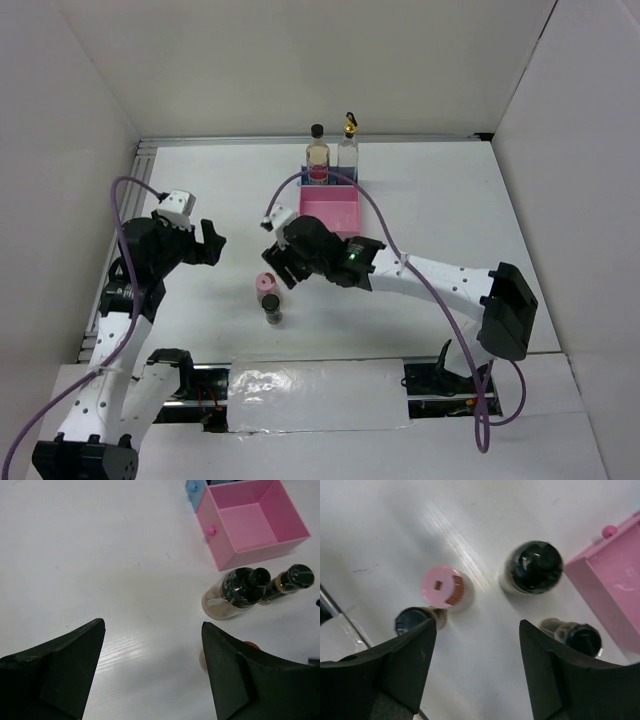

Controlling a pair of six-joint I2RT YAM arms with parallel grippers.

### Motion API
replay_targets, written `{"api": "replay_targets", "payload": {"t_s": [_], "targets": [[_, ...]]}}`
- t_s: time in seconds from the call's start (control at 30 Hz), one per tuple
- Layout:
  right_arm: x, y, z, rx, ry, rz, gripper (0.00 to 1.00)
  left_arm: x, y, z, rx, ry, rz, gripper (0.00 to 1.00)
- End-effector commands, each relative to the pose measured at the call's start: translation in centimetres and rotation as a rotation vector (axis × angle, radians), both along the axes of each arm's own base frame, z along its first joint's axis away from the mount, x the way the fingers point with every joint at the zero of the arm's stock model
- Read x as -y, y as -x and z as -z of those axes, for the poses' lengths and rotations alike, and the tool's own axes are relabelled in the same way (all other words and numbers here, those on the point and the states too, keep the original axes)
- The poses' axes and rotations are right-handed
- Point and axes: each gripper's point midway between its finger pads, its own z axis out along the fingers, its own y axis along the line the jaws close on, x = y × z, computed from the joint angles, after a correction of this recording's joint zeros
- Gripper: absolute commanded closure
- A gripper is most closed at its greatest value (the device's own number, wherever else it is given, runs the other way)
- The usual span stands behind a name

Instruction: Organize the condiment bottles

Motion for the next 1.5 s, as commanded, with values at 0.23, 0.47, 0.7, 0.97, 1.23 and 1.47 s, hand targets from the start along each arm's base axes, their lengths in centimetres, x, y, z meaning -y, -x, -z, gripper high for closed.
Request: {"api": "replay_targets", "payload": {"t_s": [0.23,0.47,0.7,0.97,1.23,1.47], "targets": [[-1.2,-6.7,-3.2,0.027,-0.061,0.217,0.00,-2.2,0.7,0.1,0.028,0.072,-0.119,0.12],[-3.4,-7.8,1.2,-0.058,0.073,0.129,0.00,-2.6,0.7,-0.5,0.069,0.067,-0.131,0.12],[-2.2,-9.6,4.1,-0.087,0.171,0.239,0.00,-2.7,1.0,0.0,0.056,0.079,-0.140,0.13],[-1.6,-8.2,7.0,-0.161,0.203,0.256,0.03,-2.5,1.0,0.0,0.058,0.083,-0.132,0.13],[-2.6,-7.6,7.0,-0.176,0.168,0.217,0.24,-2.7,0.7,0.2,0.057,0.078,-0.133,0.13],[-3.9,-7.7,3.9,-0.126,0.136,0.180,0.71,-2.8,0.6,0.2,0.061,0.065,-0.137,0.13]]}}
